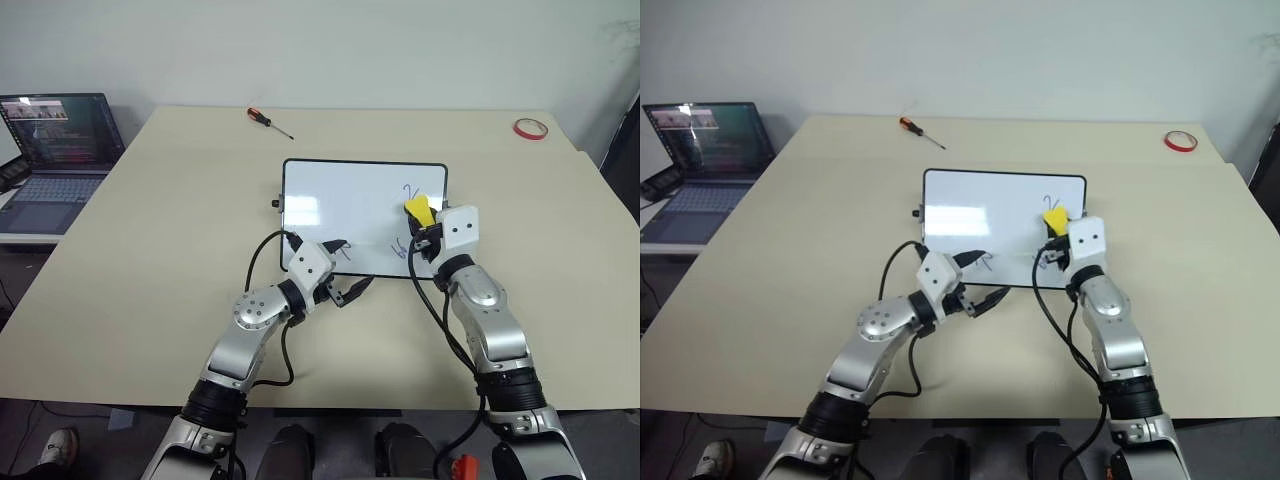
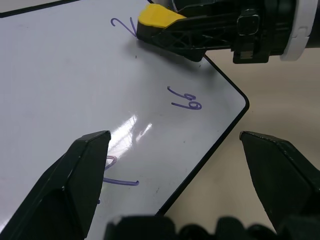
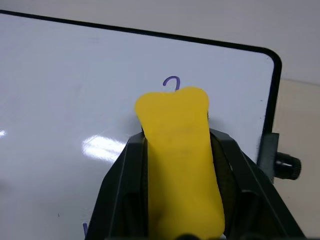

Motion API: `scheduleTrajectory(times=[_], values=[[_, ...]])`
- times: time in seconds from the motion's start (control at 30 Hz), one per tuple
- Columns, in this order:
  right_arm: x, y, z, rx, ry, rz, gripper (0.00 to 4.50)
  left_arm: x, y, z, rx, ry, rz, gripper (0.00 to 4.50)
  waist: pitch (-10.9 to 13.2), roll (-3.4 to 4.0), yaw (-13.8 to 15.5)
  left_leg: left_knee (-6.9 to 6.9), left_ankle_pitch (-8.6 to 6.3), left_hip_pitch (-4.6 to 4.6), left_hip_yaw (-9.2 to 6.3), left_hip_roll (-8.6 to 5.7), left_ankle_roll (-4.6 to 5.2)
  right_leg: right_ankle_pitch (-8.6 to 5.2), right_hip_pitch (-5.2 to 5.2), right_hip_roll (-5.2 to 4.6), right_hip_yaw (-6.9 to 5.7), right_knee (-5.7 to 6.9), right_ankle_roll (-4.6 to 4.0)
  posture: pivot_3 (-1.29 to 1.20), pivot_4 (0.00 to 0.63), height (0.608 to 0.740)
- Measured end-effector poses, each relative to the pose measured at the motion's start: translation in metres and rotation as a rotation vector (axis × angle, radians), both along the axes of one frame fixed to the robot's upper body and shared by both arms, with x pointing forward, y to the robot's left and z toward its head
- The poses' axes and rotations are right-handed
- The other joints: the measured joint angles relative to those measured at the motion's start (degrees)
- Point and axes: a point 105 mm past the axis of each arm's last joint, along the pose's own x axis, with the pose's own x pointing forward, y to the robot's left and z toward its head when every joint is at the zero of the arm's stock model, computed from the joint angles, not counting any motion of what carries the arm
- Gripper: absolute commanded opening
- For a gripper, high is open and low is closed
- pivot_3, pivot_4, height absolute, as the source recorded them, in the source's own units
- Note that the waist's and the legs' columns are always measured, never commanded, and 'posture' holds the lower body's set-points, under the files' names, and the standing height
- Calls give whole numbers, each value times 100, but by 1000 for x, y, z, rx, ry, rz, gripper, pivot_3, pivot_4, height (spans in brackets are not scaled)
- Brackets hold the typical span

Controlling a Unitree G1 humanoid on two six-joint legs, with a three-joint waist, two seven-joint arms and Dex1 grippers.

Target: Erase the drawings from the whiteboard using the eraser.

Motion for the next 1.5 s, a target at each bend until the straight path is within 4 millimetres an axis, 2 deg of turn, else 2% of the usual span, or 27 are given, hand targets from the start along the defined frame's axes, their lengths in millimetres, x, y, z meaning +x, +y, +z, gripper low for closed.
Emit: scheduleTrajectory(times=[0.33, 0.47, 0.63, 0.77, 1.0, 1.13, 1.23, 1.33, 1.5], values=[[-3, 18, -12, 80, 83, 30, 1282, 5, -2, 13, 4, -40, -9, 4500, -1, 1, -10, 2, 0, 7, 0, 1, 0, 0, 1, -1, 2, 14, 0, 0, 150, 740], [-16, 21, -25, 55, 128, 73, 1282, 6, -2, 15, 5, -46, -12, 4500, -1, 1, -10, 4, 1, 8, 0, 1, 0, 0, 3, 0, 1, 16, 0, 0, 150, 740], [-41, 15, -52, -31, 223, 140, 1282, 7, -2, 19, 7, -61, -13, 4500, -2, 0, 0, 6, 1, 13, -2, -2, 1, 0, 12, 0, 0, 14, 1, 0, 150, 740], [-49, 11, -60, -72, 263, 150, 1282, 7, -4, 21, 4, -63, -25, 4500, -2, -1, -5, 5, 2, 31, 0, -2, 2, 0, 22, 2, 2, 24, 1, 0, 150, 740], [-45, 8, -57, -101, 262, 134, 1282, -1, -3, 9, 3, -23, -30, 4500, -1, -2, 0, 7, 5, 31, -2, -3, 2, 1, 24, 1, 2, 26, 1, 0, 150, 740], [-29, 8, -41, -117, 190, 94, 1282, -8, -4, 8, -6, -17, -35, 4500, -1, -2, -20, 4, 10, 37, 0, -2, 2, 3, 24, 2, 4, 29, 3, 0, 150, 740], [-18, 11, -29, -106, 139, 72, 1282, -15, -1, 0, -7, 13, -29, 4500, -1, -2, -33, 1, 10, 35, 1, -2, 2, 3, 21, 2, 5, 28, 2, 0, 150, 740], [-10, 17, -23, -102, 112, 75, 1282, -20, 3, -8, 2, 43, -19, 4500, -1, -2, -51, 1, 10, 30, 2, -2, 2, 3, 17, 1, 6, 28, 2, 0, 150, 740], [-5, 22, -20, -137, 93, 93, 1282, -25, 5, -8, -1, 47, -7, 4500, -1, -2, -51, 1, 9, 30, 0, -1, 2, 3, 18, 0, 5, 27, 2, 0, 150, 740]])
